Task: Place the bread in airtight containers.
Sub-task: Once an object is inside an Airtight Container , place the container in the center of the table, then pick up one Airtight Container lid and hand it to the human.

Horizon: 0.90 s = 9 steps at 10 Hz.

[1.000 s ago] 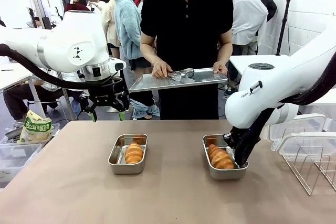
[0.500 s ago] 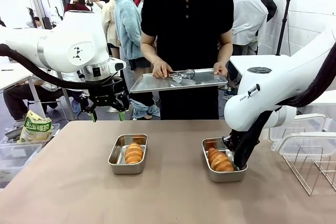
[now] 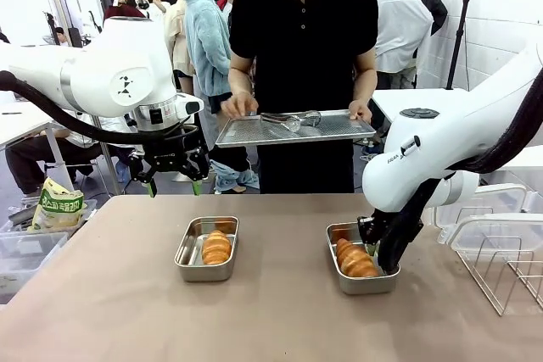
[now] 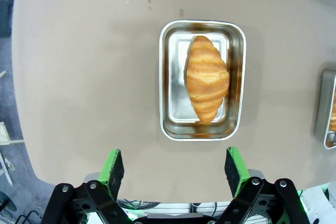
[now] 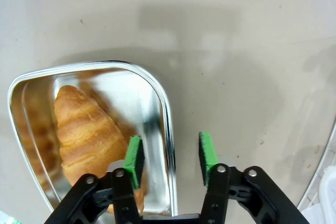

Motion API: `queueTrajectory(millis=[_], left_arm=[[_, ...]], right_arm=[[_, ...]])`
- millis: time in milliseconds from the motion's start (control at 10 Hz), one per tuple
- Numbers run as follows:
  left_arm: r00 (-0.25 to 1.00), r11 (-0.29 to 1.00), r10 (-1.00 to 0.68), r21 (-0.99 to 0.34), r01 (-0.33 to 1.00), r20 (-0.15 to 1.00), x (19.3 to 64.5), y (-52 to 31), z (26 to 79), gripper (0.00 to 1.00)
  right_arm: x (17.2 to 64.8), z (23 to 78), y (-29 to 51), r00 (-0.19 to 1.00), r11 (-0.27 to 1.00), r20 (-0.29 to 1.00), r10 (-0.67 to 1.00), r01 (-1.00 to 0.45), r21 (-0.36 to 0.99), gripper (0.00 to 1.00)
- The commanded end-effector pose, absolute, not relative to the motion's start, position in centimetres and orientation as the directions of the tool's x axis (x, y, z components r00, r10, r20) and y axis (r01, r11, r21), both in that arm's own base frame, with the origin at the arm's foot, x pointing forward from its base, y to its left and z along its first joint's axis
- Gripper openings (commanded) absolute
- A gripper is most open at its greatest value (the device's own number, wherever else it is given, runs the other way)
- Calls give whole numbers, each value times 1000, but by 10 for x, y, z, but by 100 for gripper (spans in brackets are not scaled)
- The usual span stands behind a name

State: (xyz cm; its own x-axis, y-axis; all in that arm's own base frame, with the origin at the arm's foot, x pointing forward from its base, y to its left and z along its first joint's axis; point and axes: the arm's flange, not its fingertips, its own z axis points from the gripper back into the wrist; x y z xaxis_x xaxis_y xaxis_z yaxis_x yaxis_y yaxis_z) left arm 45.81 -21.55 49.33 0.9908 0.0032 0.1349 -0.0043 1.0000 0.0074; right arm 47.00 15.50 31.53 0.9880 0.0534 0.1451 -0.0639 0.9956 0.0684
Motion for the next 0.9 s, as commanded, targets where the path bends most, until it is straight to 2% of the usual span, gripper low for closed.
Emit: queueTrajectory(millis=[0,500,600,700,800], left_arm=[[990,1000,4,9,-5,139,458,-214,495,100],[990,1000,4,9,-5,139,458,-214,495,100],[990,1000,4,9,-5,139,458,-214,495,100],[990,1000,4,9,-5,139,458,-214,495,100],[990,1000,4,9,-5,139,458,-214,495,100]], right_arm=[[472,316,155,988,995,152,32,-47,91,100],[469,320,154,991,995,131,30,-43,93,100],[470,321,153,996,992,89,26,-37,121,100],[470,316,155,988,996,143,49,-60,71,100],[470,316,155,988,996,143,49,-60,71,100]])
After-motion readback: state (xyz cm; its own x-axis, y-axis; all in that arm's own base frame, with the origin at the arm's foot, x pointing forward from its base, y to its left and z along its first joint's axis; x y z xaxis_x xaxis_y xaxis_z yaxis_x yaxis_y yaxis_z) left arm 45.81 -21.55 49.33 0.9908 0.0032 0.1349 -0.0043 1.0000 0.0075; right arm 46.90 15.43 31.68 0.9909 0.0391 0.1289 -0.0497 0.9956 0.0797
